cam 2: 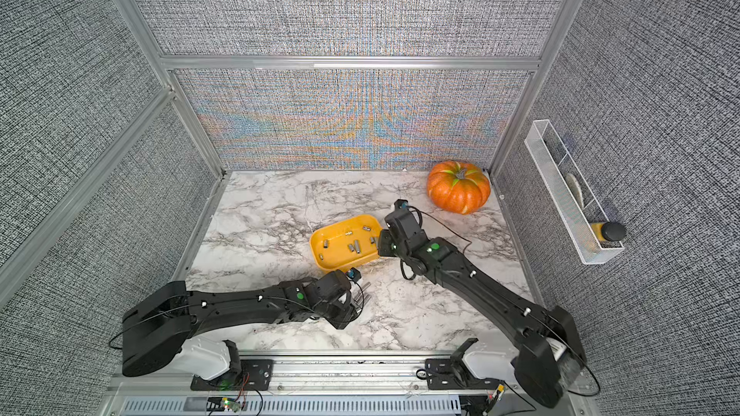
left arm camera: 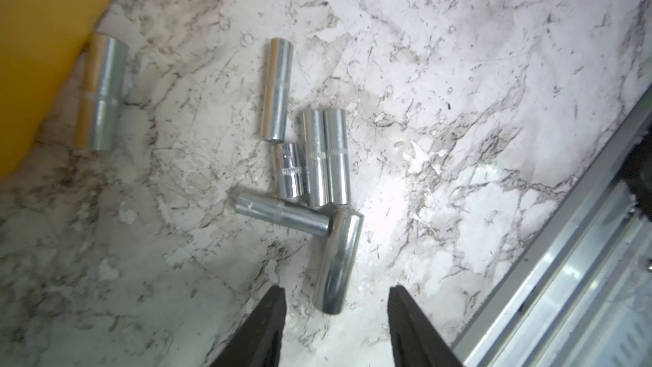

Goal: Put the socket on the desktop into the storage box
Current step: Pick up the socket head at the center of the board.

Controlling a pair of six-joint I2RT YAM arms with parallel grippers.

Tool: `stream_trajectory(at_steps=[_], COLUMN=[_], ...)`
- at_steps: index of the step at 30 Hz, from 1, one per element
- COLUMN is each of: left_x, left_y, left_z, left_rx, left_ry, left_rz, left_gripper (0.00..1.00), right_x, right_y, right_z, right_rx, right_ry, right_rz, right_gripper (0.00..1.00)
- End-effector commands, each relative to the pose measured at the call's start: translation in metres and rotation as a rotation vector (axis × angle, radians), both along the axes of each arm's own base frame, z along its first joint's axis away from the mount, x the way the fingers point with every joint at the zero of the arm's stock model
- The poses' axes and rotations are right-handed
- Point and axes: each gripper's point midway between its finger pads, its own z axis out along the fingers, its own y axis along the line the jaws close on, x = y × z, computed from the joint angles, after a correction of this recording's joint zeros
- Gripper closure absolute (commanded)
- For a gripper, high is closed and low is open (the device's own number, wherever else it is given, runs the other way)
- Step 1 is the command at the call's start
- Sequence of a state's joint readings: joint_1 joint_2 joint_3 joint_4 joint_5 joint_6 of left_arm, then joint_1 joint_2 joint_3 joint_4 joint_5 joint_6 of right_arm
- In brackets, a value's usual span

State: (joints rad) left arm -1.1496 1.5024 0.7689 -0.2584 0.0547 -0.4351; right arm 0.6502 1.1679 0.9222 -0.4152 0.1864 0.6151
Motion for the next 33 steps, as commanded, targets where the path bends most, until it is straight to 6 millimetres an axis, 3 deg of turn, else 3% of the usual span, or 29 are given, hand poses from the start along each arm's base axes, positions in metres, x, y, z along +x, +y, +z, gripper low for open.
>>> stream_trajectory(at_steps=[1, 9, 18, 33], left_x=[-0.001, 0.0, -0.003, -0.014], left_y=[0.0, -0.002, -0.006, 0.003], left_z=[-0.005, -0.02, -0.027, -0.04], left_rx=[0.041, 0.116, 0.162, 0.243], left_ry=[-0.015, -0.005, 0.005, 0.013], left_rz=[-0.035, -0.057, -0.106, -0.166], left_gripper=[0.5, 0.57, 0.64, 0.76], right_x=[-0.015, -0.042, -0.047, -0.053], right_y=[-0.026, -0.054, -0.059, -0.065], right_z=[0.0, -0.018, -0.03, -0.041], right_rx=[0.032, 0.046, 0.023, 0.024], right_ry=[-0.011, 0.004, 0.035, 0.048], right_rz=[-0.109, -0.182, -0.191, -0.214], right_gripper=[0.61, 0.61, 0.61, 0.61])
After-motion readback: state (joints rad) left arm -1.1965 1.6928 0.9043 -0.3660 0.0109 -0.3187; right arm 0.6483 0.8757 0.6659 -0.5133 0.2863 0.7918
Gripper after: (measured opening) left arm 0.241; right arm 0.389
